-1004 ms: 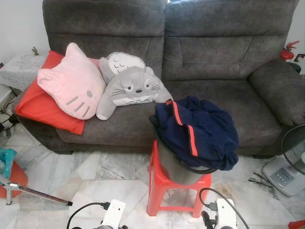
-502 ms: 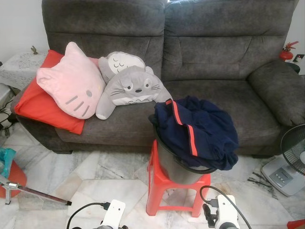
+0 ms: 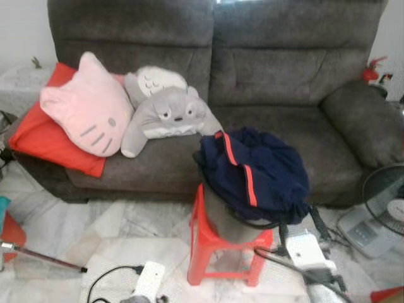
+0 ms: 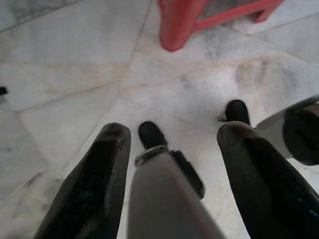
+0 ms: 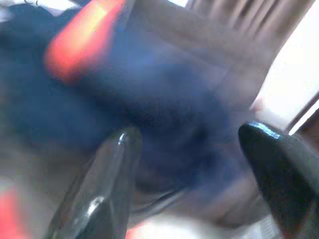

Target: Hang hanger

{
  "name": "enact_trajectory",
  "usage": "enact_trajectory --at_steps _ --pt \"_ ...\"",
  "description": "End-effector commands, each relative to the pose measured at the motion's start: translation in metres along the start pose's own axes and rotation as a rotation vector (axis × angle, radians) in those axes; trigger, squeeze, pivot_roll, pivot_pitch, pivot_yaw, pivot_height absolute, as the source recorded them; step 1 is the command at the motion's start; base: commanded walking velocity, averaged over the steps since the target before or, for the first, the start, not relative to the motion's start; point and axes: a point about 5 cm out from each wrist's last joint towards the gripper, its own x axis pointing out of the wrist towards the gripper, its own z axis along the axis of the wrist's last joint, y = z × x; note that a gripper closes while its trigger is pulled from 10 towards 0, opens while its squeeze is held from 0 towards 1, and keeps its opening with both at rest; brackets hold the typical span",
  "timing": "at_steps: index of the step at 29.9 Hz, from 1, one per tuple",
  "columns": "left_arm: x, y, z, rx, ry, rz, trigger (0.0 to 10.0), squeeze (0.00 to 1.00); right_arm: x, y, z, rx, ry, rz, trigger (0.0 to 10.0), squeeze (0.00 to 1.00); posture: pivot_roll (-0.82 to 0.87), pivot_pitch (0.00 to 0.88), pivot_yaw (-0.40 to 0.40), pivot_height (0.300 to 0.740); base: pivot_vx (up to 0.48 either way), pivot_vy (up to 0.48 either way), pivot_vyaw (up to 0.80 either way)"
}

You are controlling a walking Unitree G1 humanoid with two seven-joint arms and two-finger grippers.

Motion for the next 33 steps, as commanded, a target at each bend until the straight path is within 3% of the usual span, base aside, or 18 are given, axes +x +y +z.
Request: enact_trajectory --at_steps 1,6,7,8,9,13,14,21,23,32,33 --pt "0.000 0.001 -0.003 -0.003 0.011 0.002 10.0 0.00 -0.016 0.010 -0.015 -0.021 0.049 0.038 10.0 0.00 -0.06 0.000 -0.032 0.740 0.000 0.000 0.00" --pt "0.000 0.001 -0.003 -0.005 0.010 0.004 10.0 0.00 -0.023 0.000 -0.002 -0.104 0.042 0.030 10.0 0.00 -0.06 0.000 -0.032 0.740 0.000 0.000 0.00" --pt "0.000 0.002 -0.003 -0.005 0.010 0.004 10.0 0.00 -0.015 -0.024 -0.001 0.078 0.087 0.001 10.0 0.00 -0.06 0.001 -0.032 0.740 0.000 0.000 0.00" --pt "0.000 0.002 -0.003 -0.004 0.011 0.004 10.0 0.00 -0.003 -0.068 0.012 0.237 0.047 -0.028 10.0 0.00 -0.06 0.001 -0.029 0.740 0.000 0.000 0.00" --pt "0.000 0.002 -0.003 -0.003 0.011 0.004 10.0 0.00 0.001 -0.080 0.020 0.243 0.010 -0.035 10.0 0.00 -0.07 0.002 -0.028 0.740 0.000 0.000 0.00" --pt "0.000 0.002 -0.003 0.001 0.012 0.003 10.0 0.00 0.012 -0.085 0.039 0.243 -0.063 -0.039 10.0 0.00 -0.07 0.003 -0.027 0.740 0.000 0.000 0.00" --pt "0.000 0.002 -0.003 0.002 0.011 0.003 10.0 0.00 0.022 -0.087 0.054 0.255 -0.095 -0.014 10.0 0.00 -0.07 0.001 -0.027 0.740 0.000 0.000 0.00" --pt "0.000 0.002 -0.003 0.000 0.011 0.006 10.0 0.00 0.048 -0.090 0.092 0.290 -0.165 0.122 10.0 0.00 -0.06 0.000 -0.028 0.740 0.000 0.000 0.00" --pt "0.000 0.002 -0.003 0.000 0.012 0.006 10.0 0.00 0.053 -0.090 0.096 0.278 -0.165 0.136 10.0 0.00 -0.07 0.000 -0.025 0.740 0.000 0.000 0.00" --pt "0.000 0.002 -0.002 0.008 0.011 0.002 10.0 0.00 0.111 -0.080 0.139 0.234 -0.127 0.244 10.0 0.00 -0.08 0.000 -0.009 0.740 0.000 0.000 0.00" --pt "0.000 0.002 -0.002 0.009 0.011 0.002 10.0 0.00 0.117 -0.079 0.142 0.250 -0.109 0.249 10.0 1.00 -0.07 0.000 -0.010 0.740 0.000 0.000 0.00"
